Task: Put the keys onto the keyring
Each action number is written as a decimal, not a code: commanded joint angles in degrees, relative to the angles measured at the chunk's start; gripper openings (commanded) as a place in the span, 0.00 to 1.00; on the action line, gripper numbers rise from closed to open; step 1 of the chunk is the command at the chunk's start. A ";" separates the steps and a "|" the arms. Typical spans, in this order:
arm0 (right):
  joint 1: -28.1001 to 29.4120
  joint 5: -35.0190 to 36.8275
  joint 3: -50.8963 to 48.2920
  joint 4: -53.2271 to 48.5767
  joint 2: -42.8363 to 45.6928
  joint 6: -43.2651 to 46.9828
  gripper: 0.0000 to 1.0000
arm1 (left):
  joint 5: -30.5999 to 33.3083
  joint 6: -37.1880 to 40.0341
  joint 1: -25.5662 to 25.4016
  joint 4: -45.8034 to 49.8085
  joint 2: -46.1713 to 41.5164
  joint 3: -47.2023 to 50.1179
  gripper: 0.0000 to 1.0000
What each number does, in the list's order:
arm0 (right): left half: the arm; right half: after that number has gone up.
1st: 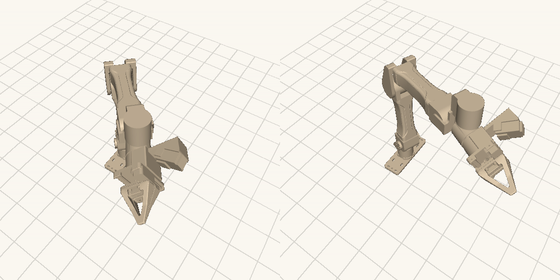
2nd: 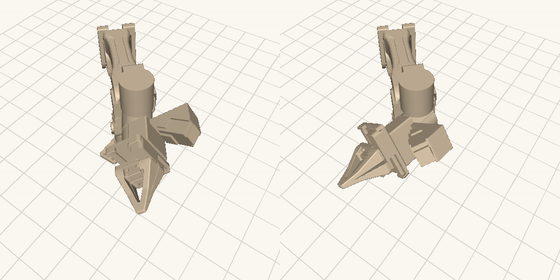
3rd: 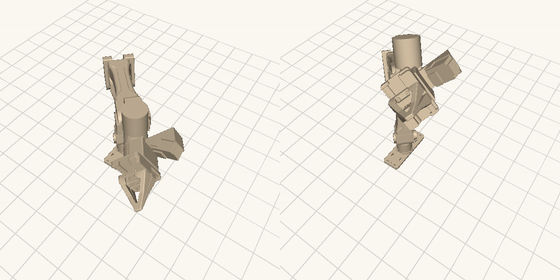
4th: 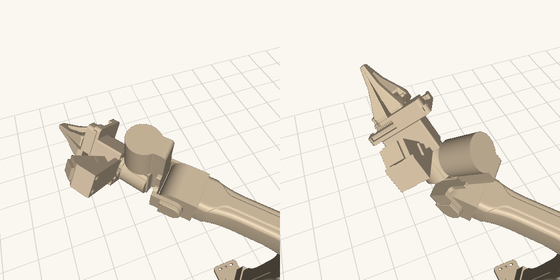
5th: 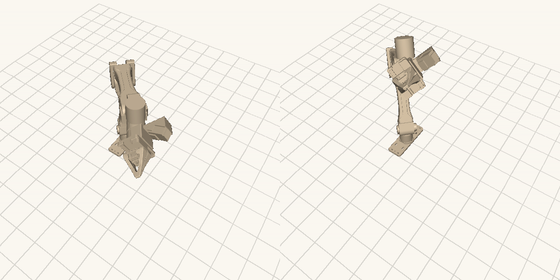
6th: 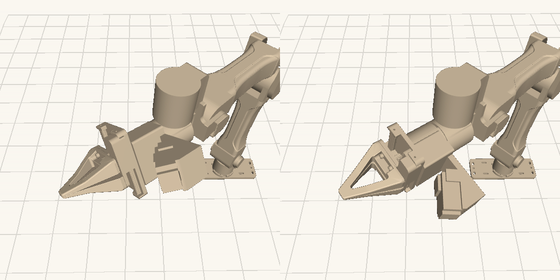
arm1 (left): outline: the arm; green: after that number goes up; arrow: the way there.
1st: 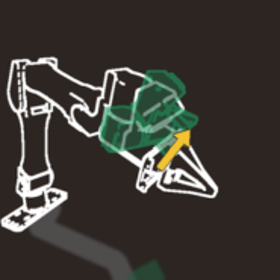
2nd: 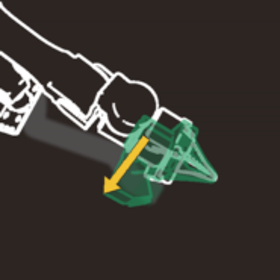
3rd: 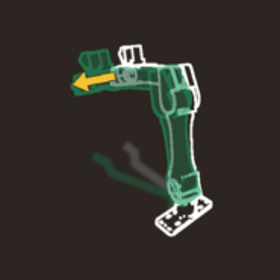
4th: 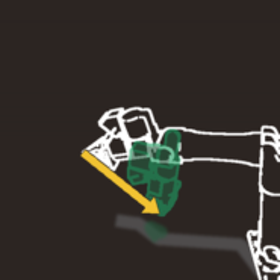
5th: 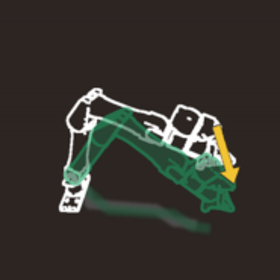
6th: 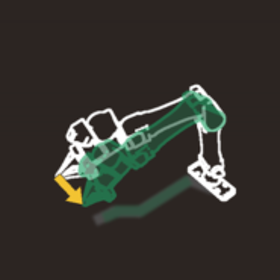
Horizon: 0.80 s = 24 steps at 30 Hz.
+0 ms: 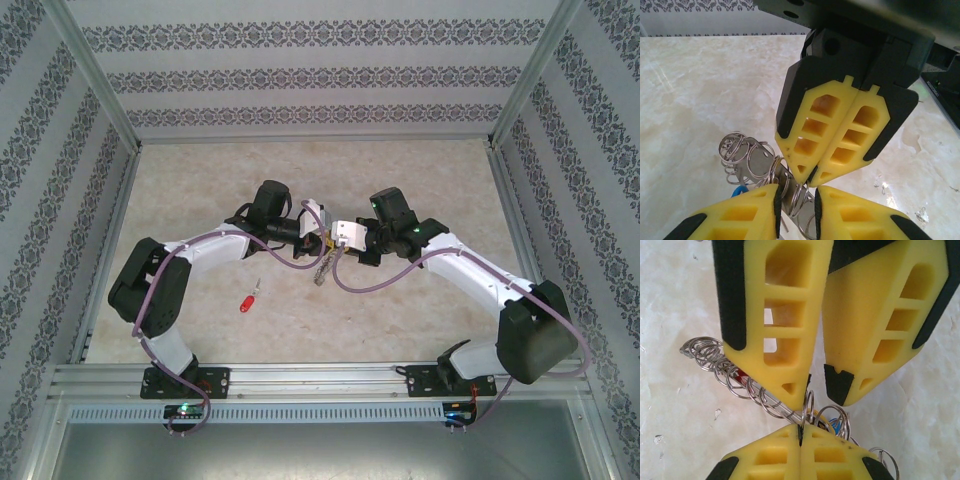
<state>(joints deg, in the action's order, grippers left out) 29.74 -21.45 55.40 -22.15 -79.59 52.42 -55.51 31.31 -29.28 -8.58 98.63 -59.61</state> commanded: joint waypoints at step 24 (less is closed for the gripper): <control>0.24 -1.82 0.33 3.40 0.08 -1.84 0.00 | 0.40 5.31 -1.89 5.86 2.88 -2.42 0.25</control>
<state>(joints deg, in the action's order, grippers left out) 29.34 -21.43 55.35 -22.11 -79.68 51.81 -56.55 33.67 -29.26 -6.42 99.72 -60.84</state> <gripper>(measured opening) 0.040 0.250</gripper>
